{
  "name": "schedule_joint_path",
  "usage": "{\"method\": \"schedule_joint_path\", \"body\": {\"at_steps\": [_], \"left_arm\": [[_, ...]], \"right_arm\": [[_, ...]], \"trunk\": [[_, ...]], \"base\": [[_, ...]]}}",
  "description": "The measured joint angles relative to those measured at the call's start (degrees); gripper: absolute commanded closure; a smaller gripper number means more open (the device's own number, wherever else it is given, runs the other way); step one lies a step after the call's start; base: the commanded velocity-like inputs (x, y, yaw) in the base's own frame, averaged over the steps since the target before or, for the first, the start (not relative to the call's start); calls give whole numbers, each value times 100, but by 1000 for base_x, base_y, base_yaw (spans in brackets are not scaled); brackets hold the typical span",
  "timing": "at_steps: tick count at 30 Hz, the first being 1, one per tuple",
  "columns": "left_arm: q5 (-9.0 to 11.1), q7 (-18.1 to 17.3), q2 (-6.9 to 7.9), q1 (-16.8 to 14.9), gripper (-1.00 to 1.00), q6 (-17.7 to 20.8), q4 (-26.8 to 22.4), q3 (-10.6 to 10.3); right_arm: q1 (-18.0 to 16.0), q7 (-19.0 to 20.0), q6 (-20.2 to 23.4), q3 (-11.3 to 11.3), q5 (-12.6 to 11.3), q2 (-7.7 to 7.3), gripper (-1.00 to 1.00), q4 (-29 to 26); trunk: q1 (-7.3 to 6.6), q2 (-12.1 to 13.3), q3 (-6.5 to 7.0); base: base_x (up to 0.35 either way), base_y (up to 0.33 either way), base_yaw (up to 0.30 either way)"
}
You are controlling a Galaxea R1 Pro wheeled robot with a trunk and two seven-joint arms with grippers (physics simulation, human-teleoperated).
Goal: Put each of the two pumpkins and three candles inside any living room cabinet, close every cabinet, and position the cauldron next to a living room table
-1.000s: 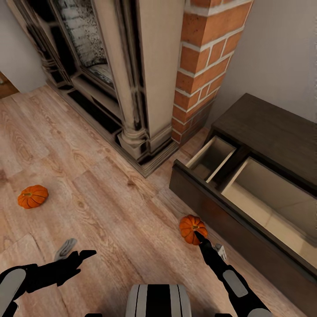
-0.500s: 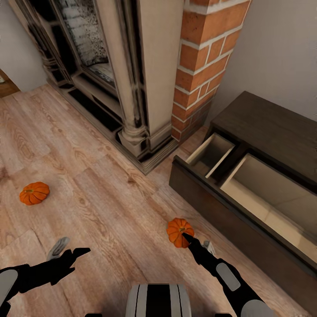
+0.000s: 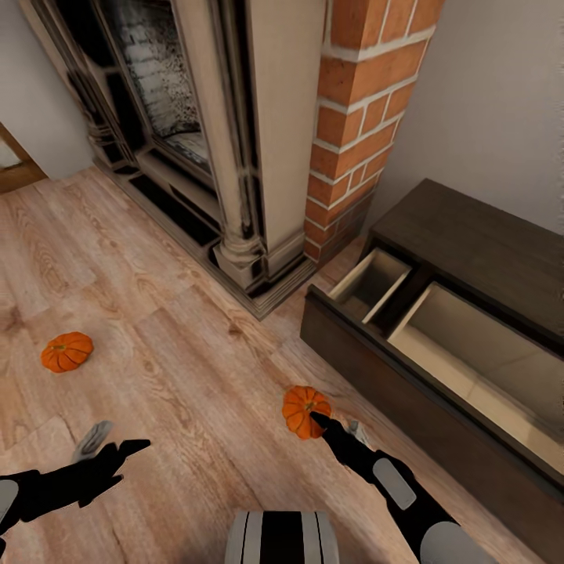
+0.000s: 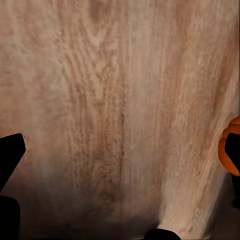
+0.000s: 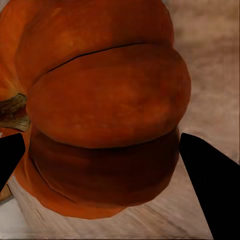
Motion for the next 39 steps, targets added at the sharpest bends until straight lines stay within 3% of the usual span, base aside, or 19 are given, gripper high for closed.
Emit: {"method": "schedule_joint_path", "body": {"at_steps": [6, 8, 12, 15, 17, 21, 26, 32, 39], "left_arm": [[15, 6, 241, 0, -100, -3, 63, 6], [16, 8, 269, 1, -100, 1, 69, 87], [13, 15, 306, 1, -100, 22, 78, 468], [13, 16, 398, 1, -100, 25, 86, 587], [13, 16, 429, 1, -100, 24, 104, 609], [14, 16, 472, 1, -100, 23, 121, 618], [12, 16, 531, 1, -100, 23, 129, 628], [14, 16, 567, 1, -100, 23, 131, 629], [30, 11, 568, 1, -100, 27, 127, 629]], "right_arm": [[-176, -8, 676, 189, 19, 259, 100, -28], [-208, -17, 779, 188, 28, 309, 100, -32], [-227, -80, 1025, 195, 30, 353, 100, -119], [-231, -457, 1203, 190, 32, 367, 100, -305], [-230, -772, 1242, 194, 26, 402, 100, -385], [-230, -961, 1297, 254, 15, 543, 100, -420], [-227, -931, 1308, 291, 16, 579, 100, -429], [-223, -931, 1270, 706, 7, 584, 100, -688], [-222, -949, 1260, 817, 34, 583, 100, -766]], "trunk": [[-15, 8, 133], [-20, 11, 177], [-31, 16, 266], [-38, 20, 332], [-44, 23, 376], [-54, 28, 465], [-67, 35, 576], [-82, 43, 709], [-87, 46, 778]], "base": [[-186, 0, 0], [-100, 0, 0], [-25, 0, 0], [-5, 0, 0], [-1, 0, 0], [0, 0, 0], [0, 0, 0], [0, 0, 14], [0, 0, 217]]}}
